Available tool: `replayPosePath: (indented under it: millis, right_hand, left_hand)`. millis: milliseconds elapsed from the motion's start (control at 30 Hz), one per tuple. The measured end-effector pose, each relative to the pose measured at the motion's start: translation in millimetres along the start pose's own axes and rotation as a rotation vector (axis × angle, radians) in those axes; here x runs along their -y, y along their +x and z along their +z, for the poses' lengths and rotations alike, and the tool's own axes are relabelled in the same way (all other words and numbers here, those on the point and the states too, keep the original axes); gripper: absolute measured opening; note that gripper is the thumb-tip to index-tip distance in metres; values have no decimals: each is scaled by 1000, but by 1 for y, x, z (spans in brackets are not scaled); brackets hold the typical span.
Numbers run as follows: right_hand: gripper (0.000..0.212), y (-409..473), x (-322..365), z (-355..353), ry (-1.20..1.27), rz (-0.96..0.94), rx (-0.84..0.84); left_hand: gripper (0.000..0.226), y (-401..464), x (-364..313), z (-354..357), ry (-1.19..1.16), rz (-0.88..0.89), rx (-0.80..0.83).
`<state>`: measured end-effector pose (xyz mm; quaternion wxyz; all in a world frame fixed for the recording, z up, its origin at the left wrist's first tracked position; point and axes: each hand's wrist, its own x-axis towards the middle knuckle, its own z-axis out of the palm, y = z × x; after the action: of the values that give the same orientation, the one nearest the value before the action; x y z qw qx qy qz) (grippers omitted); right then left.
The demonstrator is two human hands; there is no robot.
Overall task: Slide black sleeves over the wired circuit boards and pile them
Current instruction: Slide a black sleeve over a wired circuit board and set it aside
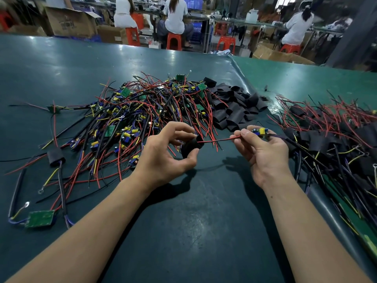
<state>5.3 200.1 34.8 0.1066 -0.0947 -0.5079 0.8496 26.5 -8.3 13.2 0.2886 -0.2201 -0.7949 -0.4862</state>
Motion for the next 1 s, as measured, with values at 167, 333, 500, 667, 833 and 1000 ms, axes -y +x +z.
replayPosePath:
  millis: [167,333,500,667,833,1000]
  right_hand:
    - [20,-6,-2,4,-141,-112,46]
    - [20,-20,-16,15,-288,-137,238]
    - [34,-23,-22,21,-278,24,409]
    - [32,-22,-17,20,-222,-21,381]
    - [22,-26,-15,21,-228,-19,419]
    - [21,-27,-16,21,-302,-13,446]
  left_hand:
    - [42,-2,0,-3,165,12,78]
    - [40,-2,-6,0,325,103,78]
    - [39,-1,-8,1,267,96,69]
    - [34,-1,-10,4,307,188,-5]
    - [31,1,-10,3,363,237,-95]
    - [30,1,-10,3,360,270,-84]
